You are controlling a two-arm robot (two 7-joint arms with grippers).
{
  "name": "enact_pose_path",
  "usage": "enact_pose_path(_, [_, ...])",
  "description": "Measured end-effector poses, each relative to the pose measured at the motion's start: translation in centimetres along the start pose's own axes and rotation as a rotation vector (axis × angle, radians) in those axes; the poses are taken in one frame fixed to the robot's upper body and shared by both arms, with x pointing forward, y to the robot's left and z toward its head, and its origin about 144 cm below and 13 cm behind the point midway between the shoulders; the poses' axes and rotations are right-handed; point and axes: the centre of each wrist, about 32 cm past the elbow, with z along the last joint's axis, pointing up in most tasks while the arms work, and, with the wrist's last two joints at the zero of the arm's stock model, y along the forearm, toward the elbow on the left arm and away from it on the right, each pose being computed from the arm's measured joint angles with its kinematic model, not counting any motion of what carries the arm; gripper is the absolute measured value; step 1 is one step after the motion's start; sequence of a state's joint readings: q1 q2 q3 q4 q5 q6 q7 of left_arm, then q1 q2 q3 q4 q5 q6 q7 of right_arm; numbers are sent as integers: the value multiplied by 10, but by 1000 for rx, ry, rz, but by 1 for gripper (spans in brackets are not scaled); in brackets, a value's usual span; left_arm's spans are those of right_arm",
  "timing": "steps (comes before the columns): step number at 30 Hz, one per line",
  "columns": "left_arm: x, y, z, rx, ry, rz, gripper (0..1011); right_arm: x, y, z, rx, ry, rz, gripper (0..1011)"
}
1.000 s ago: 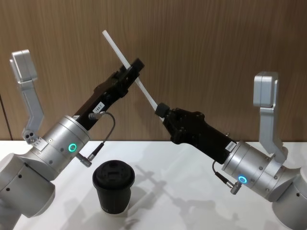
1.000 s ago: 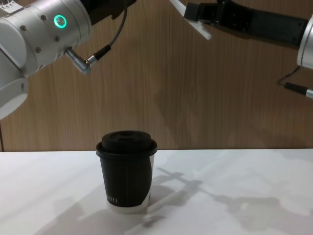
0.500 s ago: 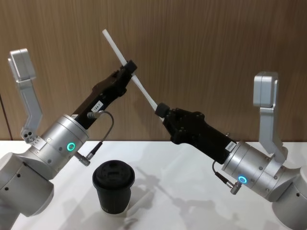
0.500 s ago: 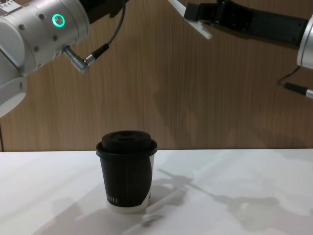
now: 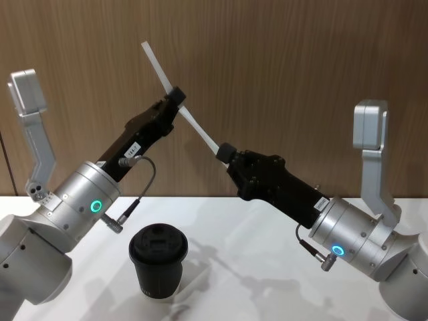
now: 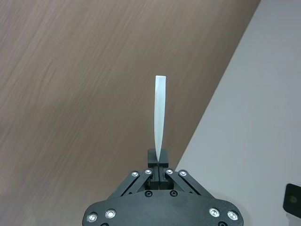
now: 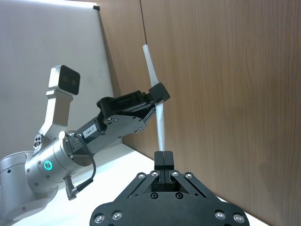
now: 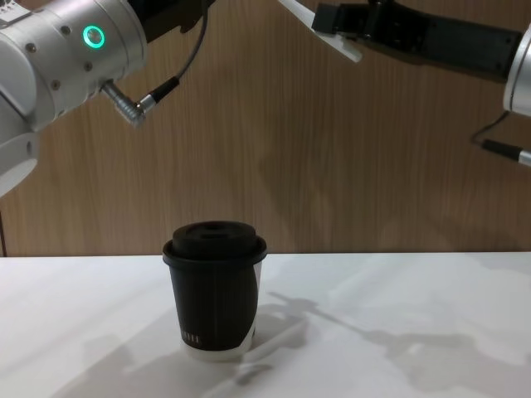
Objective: Pick up the straw with one hand, pass it to the other hand, and insert it into the cup.
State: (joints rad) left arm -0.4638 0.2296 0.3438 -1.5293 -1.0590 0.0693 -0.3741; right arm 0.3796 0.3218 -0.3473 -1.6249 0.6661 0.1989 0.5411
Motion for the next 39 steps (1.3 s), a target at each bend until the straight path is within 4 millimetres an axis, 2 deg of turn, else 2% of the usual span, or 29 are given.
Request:
enact_pose_path(3, [0,1,1,-4,-2,7,3,0,0,0,0,0,0,21])
enact_pose_path(7, [0,2,1,-4,-2,15,3,0,0,0,0,0,0,104])
enact_pose_path(8, [0,2,1,-4,-2,17,2,0,0,0,0,0,0,165])
enact_pose_path(13, [-1,3,1,-4,-4,24,2,0,0,0,0,0,0,286])
enact_pose_path(19, [-1,5,2,-4,-15,30,3,0,0,0,0,0,0,483])
enact_pose_path(32, [-4,10,7,23,-171,19,2,0,0,0,0,0,0,893])
enact_pose_path(33, [-4,10,8,26,-184,17,3,0,0,0,0,0,0,893])
enact_pose_path(37, [-5,13,11,39,-245,9,3,0,0,0,0,0,0,1000])
enact_pose_path(39, [-5,15,13,50,-284,4,3,0,0,0,0,0,0,1001])
